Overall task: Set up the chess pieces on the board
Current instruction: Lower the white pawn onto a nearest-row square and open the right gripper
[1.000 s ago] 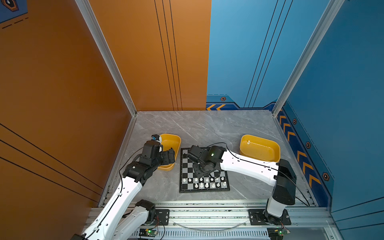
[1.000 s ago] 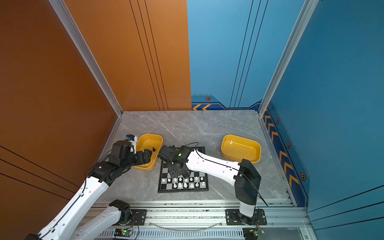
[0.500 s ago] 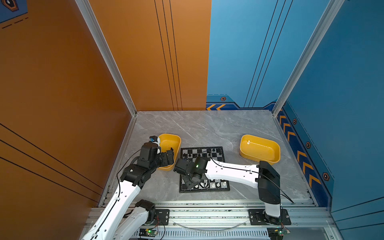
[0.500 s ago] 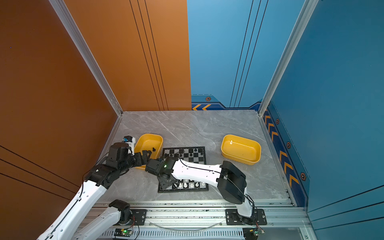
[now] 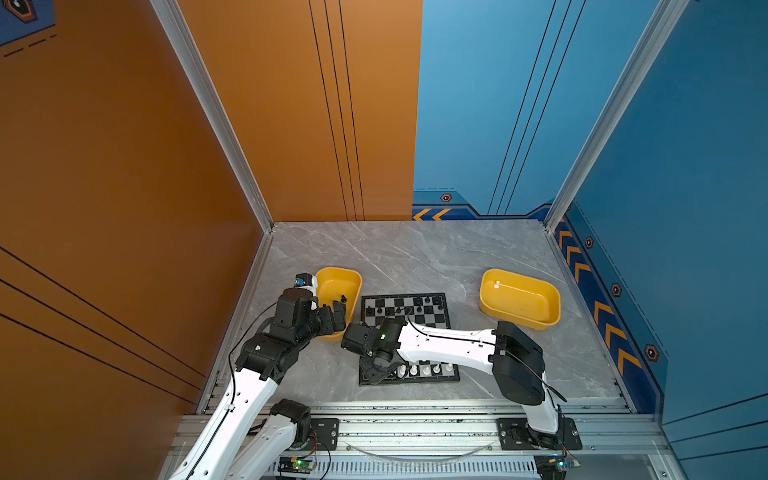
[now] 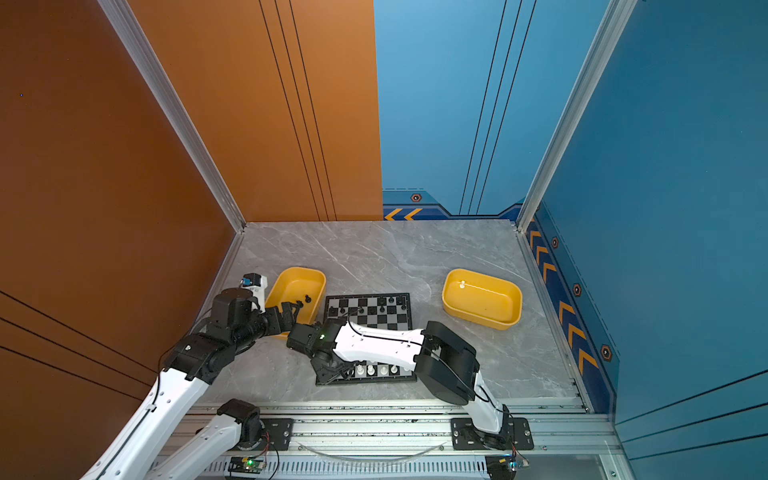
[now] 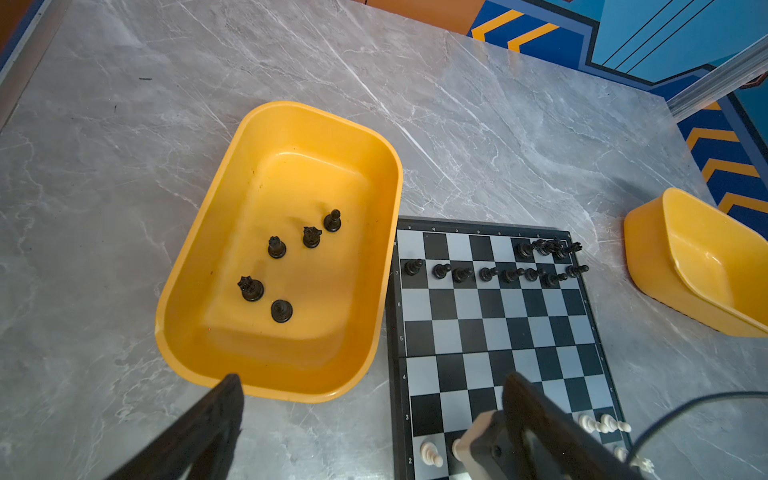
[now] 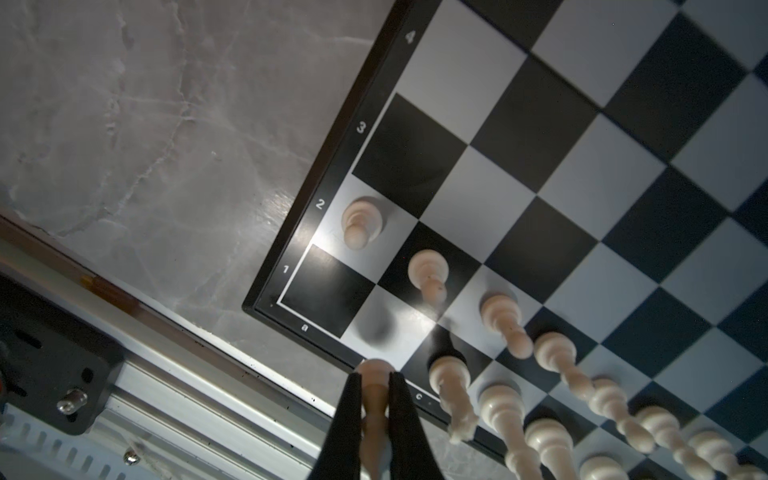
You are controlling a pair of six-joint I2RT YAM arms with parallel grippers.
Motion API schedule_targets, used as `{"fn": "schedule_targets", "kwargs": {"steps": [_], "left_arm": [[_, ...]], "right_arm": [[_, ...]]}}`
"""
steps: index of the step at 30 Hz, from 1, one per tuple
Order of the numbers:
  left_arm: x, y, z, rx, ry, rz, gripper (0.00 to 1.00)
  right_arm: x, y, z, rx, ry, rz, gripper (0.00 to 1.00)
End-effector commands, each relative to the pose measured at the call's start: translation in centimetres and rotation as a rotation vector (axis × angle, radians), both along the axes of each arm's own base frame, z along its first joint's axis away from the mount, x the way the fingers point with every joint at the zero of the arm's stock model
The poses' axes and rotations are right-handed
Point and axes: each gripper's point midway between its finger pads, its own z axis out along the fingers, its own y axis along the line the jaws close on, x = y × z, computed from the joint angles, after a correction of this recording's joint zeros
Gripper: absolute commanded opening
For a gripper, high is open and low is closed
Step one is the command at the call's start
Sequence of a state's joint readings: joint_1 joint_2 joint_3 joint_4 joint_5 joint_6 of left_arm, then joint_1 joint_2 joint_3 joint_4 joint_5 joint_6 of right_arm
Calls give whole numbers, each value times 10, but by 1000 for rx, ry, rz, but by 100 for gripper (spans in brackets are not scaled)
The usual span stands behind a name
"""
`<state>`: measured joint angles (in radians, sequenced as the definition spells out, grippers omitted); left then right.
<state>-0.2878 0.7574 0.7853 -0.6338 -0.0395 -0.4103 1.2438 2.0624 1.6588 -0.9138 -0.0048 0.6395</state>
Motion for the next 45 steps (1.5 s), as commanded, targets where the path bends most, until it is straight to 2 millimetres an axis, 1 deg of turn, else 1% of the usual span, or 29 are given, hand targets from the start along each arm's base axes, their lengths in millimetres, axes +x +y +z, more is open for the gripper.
{"fn": "schedule_targets", "kwargs": {"steps": [1,2,3,6,17,22,24,29,30,33,39,42,45], "left_arm": [[-5,3,-6,19,21,-6,98],[-5,3,-5,22,20,-8,98],[-5,3,-4,24,18,-9,98],[-5,3,-4,31,18,-14,98],[-6,3,-2,34,16,-15,98],[-6,2,-2,34,16,-16,98],[-7,3,0,31,11,-15,98],[-9,3,1,27,4,-13,98],[-9,3,1,26,3,-13,98],[-9,3,1,23,0,-13,98],[-8,3,4,21,-6,-13,98],[-8,2,5,20,-8,-15,98],[-7,2,6,21,-7,-14,98]], "right_arm": [[3,9,8,32,-1,13,9],[4,8,-3,8,7,11,9],[4,7,-4,3,7,7,9],[8,6,-6,1,7,-7,9],[10,-2,-13,-19,20,-22,9],[9,-4,-14,-22,24,-25,16],[9,-5,-13,-22,23,-28,22],[9,-6,-11,-19,12,-29,30],[10,-5,2,8,-2,-31,31],[12,-4,11,28,-18,-34,37],[17,-5,30,61,-53,-42,44],[21,-5,40,81,-73,-45,46],[25,-4,49,100,-82,-51,46]]}}
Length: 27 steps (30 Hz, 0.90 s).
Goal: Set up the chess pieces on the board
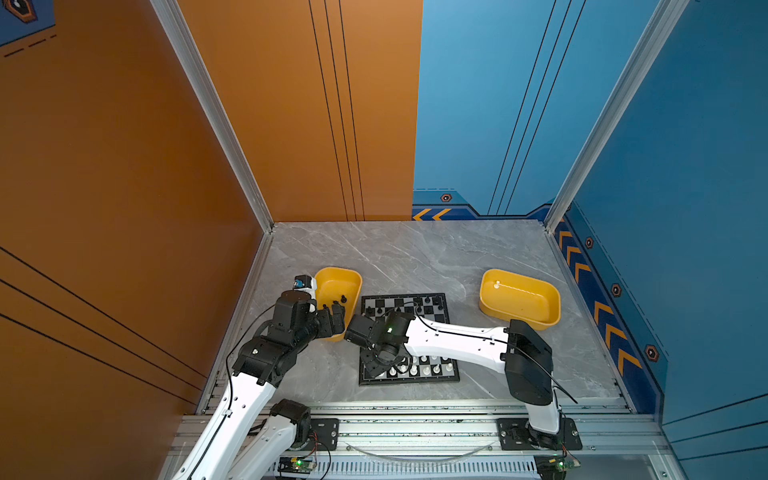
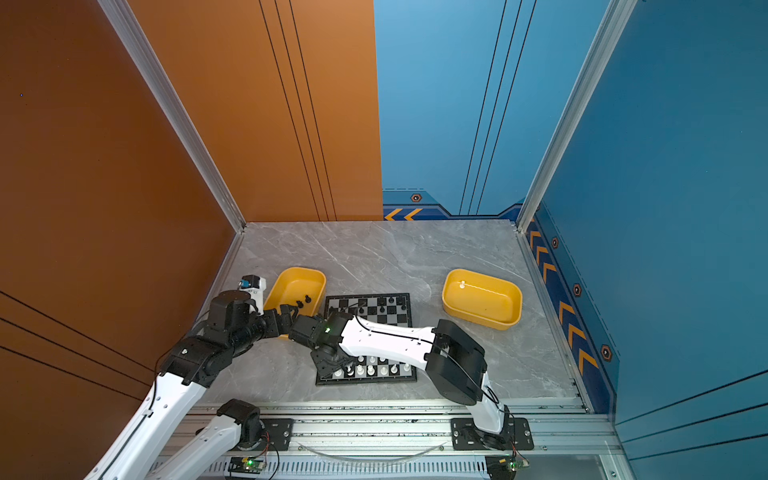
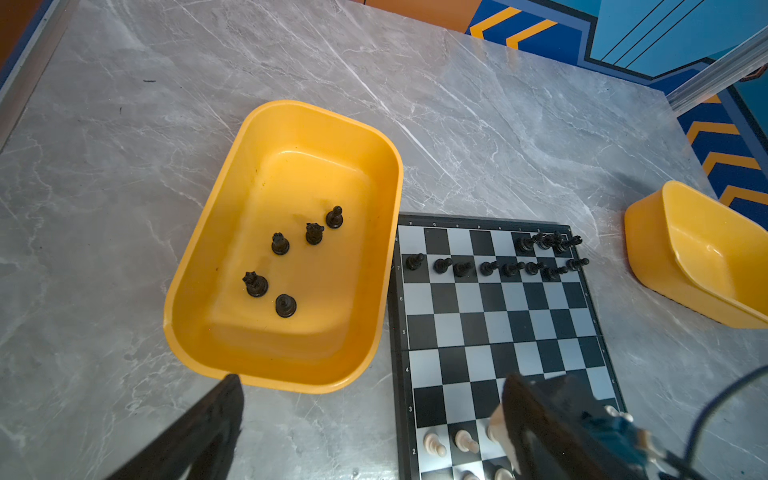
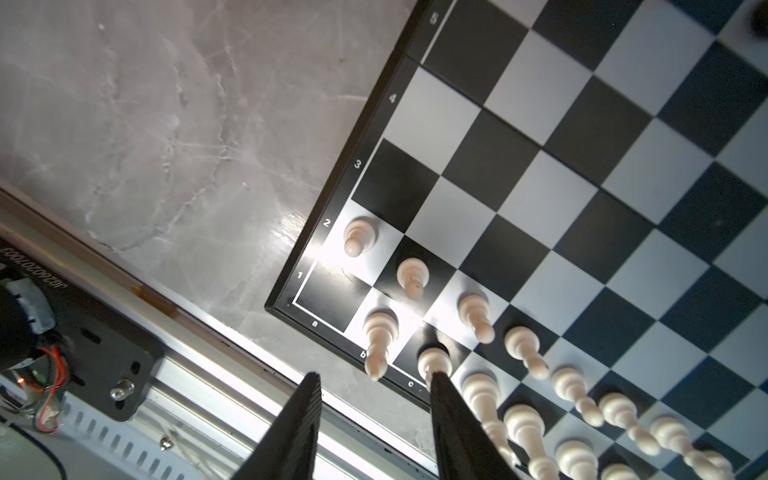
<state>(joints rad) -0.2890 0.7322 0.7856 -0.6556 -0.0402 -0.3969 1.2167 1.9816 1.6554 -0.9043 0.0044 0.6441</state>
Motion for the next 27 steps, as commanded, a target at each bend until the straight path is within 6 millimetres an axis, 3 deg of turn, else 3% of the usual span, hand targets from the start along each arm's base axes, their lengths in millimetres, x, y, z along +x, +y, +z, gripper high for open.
{"fn": "schedule_targets", "kwargs": {"steps": [1,7,12,19,27], "left_arm": [[-2,1,5,11,-3,-4,98],[1,4,12,30,-27,1,98],[12,0,18,33,-48,-11,98],[49,-23,36,37,-60,-85,98],[91,-49,53,2,-79,-132,98]], "right_arm": [[11,-4,17,25,-48,-20,47],[21,-13,31,39,-67,-55,47],[44,-36,60,42,-123,-113,47],[81,-99,97,41,-231,-267,47],[110,-174,118,38,-264,-425,46]]}}
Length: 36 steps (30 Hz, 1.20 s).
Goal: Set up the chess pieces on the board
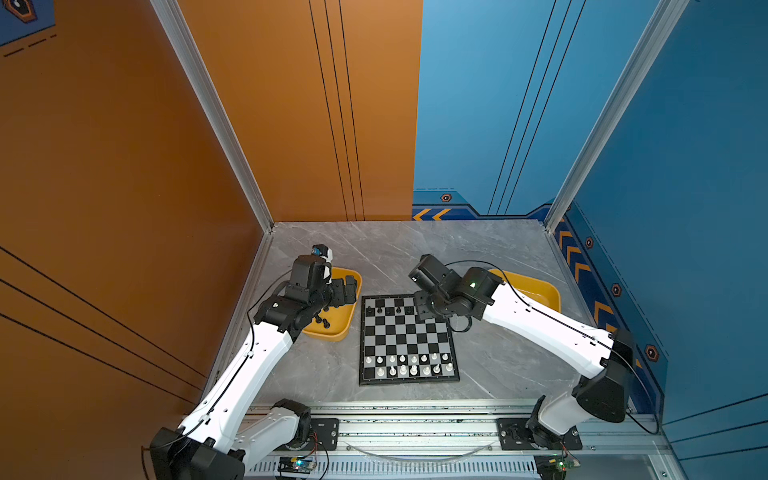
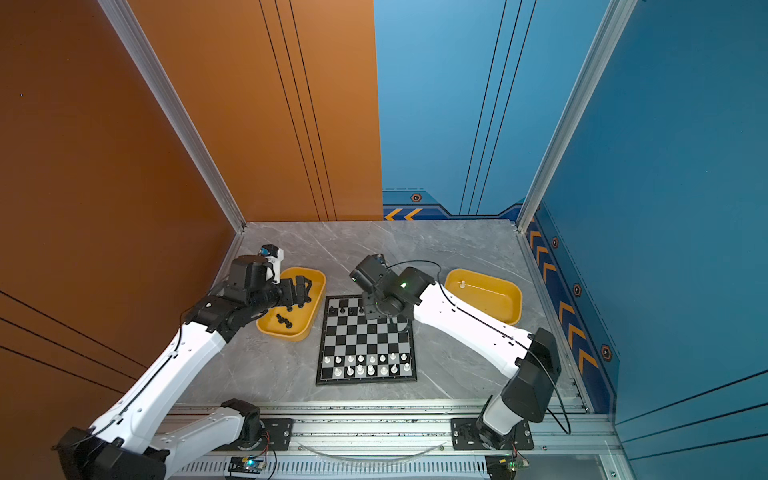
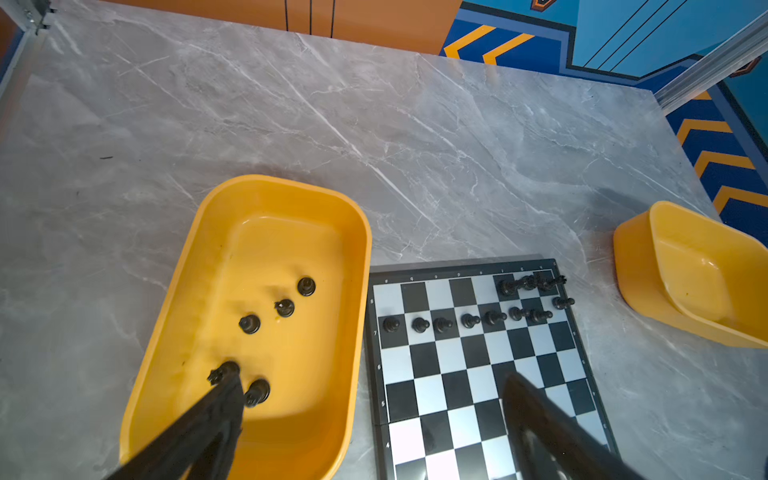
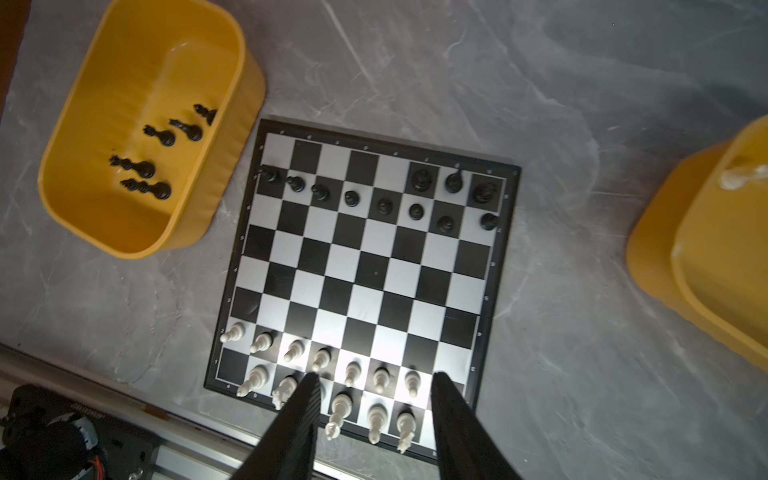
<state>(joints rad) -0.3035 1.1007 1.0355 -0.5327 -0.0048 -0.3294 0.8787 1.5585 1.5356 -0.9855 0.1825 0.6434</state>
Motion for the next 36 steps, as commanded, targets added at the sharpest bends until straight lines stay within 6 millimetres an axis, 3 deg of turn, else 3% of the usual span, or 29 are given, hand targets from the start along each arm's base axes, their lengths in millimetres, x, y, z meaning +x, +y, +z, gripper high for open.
{"fn": "schedule_targets", "kwargs": {"steps": [1,8,12,19,27,36], "left_arm": [[17,-19,24,-30,-69,-56,98],[54,-59,37,-15,-79,-131,98],[71,-82,47,6,-97,-179,97],[93,-126,38,36,-76,-263,98],[114,-186,28,77,-58,-390,98],[148,-214,21,73,-35,-417,98]], "right_arm": [[4,-37,-2,-63,8,-51,46],[38,-102,0,-73,17,-215,46],[57,-134,-10,-58,67,-306,44],[93,-189,-31,-95,120,-447,41],[135,-231,-70,-94,166,-545,36],[176,-252,-119,-74,233,-579,36]]}}
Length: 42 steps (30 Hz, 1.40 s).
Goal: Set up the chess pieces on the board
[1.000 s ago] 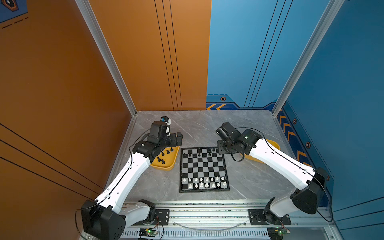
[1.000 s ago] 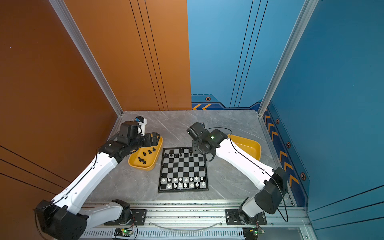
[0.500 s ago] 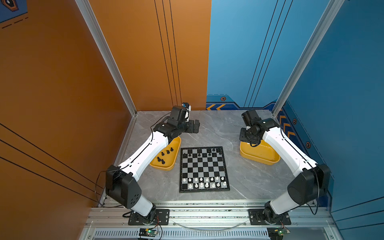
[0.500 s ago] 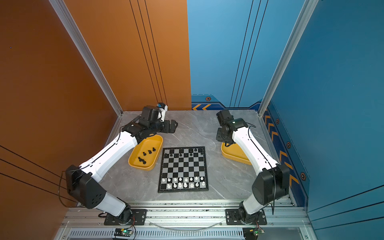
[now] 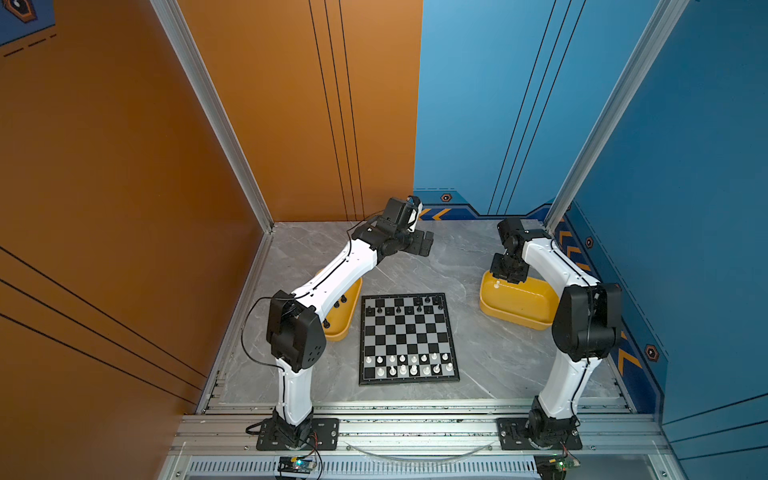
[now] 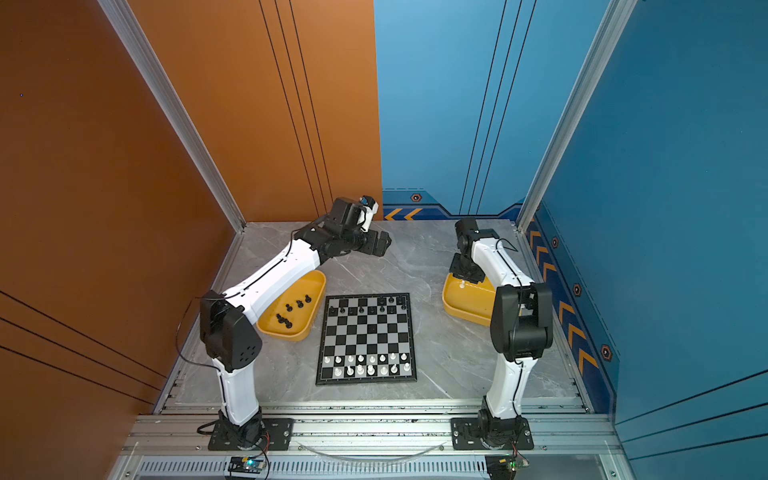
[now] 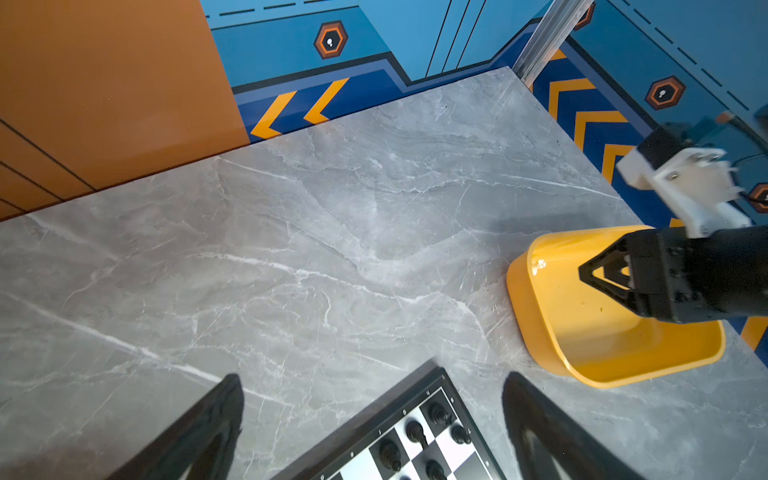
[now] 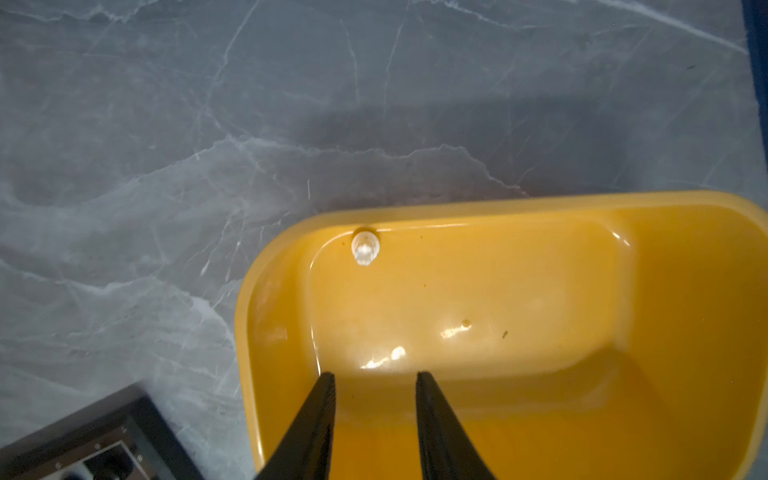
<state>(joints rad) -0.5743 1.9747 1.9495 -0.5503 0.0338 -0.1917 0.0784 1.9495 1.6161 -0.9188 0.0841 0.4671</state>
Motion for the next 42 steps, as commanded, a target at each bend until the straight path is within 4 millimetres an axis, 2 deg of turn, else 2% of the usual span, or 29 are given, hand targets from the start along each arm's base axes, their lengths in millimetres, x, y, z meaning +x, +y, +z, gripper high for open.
{"fn": "schedule_targets", "kwargs": {"steps": [1,4,8,15,23,28,42], "left_arm": [[5,-6,-4,13,29,-31,98],[16,-6,-6,-13,39,-16,98],[30,6,-13,-40,69,35,98],[40,17,-21,-54,94,75,98],[39,15,-28,-60,114,70,98],[40,13,-22,-74,107,66,98],[17,10,-19,-26,94,41,98]], "right_arm": [[22,-1,-4,23,-29,16,36],[30,-2,-17,33,-16,16,36],[39,-1,-35,57,8,17,36],[45,-3,-48,65,26,17,36],[46,-9,-56,62,39,12,35],[46,-11,-57,55,33,17,27],[36,-13,-52,50,29,35,19]]}}
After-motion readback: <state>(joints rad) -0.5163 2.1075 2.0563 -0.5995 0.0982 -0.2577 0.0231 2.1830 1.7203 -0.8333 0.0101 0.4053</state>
